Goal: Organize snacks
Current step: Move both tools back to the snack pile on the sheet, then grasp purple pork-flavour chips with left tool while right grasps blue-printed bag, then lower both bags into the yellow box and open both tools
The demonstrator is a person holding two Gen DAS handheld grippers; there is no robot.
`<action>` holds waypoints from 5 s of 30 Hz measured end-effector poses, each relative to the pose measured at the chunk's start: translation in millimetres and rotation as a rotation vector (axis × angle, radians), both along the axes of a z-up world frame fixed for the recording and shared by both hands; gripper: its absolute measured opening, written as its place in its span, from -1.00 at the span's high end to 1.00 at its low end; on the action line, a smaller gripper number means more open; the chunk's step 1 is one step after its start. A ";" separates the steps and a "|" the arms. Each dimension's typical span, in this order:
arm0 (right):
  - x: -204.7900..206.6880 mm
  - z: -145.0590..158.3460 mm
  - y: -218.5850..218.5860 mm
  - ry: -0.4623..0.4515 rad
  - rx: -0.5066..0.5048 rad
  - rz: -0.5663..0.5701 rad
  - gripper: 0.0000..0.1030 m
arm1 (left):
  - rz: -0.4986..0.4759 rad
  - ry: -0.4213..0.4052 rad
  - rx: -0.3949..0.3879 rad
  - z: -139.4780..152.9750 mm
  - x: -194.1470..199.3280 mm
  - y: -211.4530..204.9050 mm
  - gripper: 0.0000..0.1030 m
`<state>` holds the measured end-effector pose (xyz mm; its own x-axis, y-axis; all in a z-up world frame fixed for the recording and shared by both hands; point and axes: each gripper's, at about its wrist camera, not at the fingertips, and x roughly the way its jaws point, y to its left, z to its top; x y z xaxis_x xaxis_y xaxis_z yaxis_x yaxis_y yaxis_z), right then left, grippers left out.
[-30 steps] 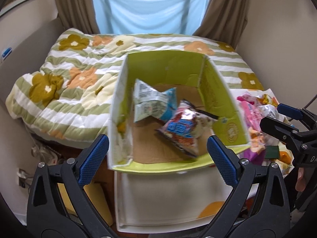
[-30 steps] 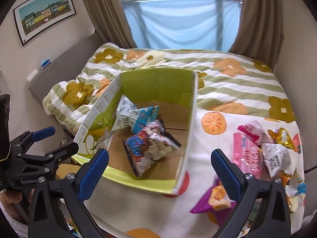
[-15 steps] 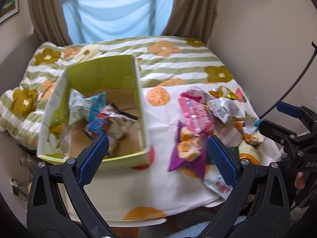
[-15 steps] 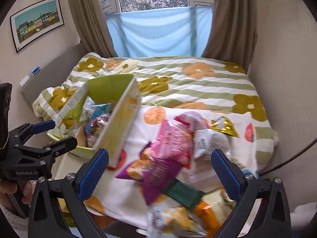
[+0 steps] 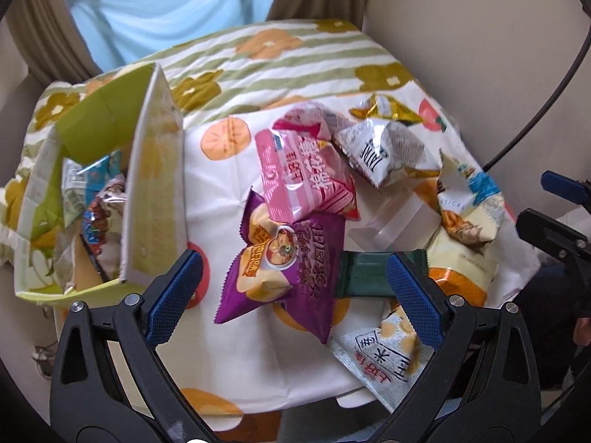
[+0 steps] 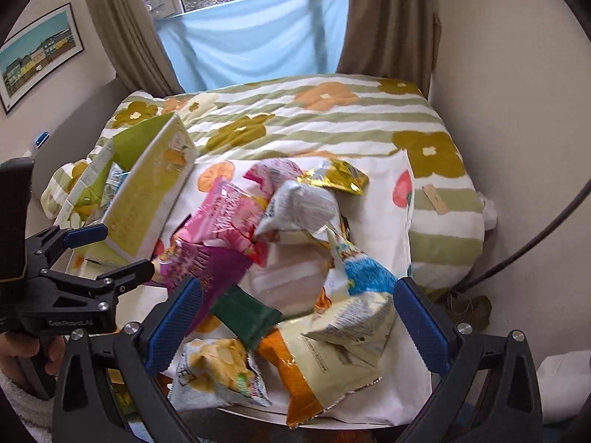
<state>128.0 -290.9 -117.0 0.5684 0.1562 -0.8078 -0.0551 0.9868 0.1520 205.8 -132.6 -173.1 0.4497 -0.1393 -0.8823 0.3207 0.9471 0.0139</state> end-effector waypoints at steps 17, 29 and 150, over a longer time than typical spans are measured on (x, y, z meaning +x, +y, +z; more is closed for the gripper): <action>13.1 -67.7 -25.8 0.136 0.024 -0.272 -1.00 | -0.066 0.125 0.037 -76.3 40.7 2.0 -0.92; 32.7 -89.8 -32.2 0.198 0.047 -0.332 -1.00 | -0.092 0.200 -0.032 -99.2 54.7 8.7 -0.75; 224.1 -12.1 313.1 0.050 0.165 0.237 -0.94 | 0.272 -0.026 0.007 11.9 119.7 316.2 -0.99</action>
<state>352.1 22.2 -129.0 0.4610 0.4110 -0.7865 -0.2694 0.9093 0.3173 325.4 183.6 -161.2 0.4921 -0.0040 -0.8705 0.0540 0.9982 0.0260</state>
